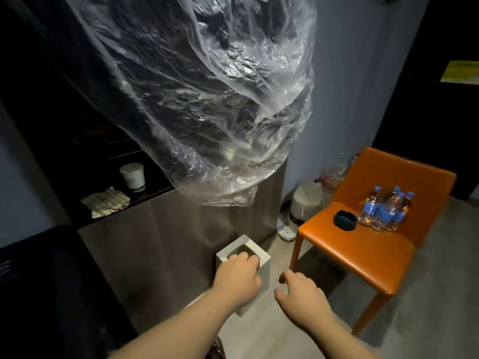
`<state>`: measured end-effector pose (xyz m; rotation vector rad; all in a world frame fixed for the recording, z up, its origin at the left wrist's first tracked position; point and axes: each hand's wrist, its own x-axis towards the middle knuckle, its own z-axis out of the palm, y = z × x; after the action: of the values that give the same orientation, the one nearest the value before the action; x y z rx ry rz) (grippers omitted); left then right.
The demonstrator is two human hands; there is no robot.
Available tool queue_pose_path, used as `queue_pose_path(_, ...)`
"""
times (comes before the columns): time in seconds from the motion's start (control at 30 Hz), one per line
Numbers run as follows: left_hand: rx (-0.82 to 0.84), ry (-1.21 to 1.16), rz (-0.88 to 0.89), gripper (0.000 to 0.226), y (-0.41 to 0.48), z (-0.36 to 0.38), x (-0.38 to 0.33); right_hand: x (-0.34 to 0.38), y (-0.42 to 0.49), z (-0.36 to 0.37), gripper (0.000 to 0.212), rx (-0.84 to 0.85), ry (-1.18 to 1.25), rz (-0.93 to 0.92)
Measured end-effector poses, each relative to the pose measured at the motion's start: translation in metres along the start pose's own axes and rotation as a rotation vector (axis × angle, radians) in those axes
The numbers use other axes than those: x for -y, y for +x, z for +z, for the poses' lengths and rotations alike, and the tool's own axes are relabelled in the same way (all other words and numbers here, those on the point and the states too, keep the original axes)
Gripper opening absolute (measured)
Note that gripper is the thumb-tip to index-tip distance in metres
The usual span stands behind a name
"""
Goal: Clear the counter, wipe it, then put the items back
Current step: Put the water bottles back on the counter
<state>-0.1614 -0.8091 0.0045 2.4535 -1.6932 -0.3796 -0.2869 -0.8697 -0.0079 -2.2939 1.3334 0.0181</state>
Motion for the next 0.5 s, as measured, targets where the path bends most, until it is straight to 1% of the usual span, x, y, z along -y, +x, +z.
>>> queue_pose_path(0.17, 0.051, -0.011, -0.03, 0.029, 0.074, 0.021, -0.049, -0.06, 0.058, -0.033, 0.032, 0.03, -0.034, 0.0)
queue_pose_path(0.37, 0.101, -0.023, -0.005, 0.028, 0.18, 0.038, -0.089, -0.117, 0.143, -0.066, 0.027, 0.136, -0.019, 0.049)
queue_pose_path(0.5, 0.126, -0.042, 0.009, 0.028, 0.266, 0.04, -0.108, -0.154, 0.217, -0.095, 0.022, 0.123, -0.03, 0.084)
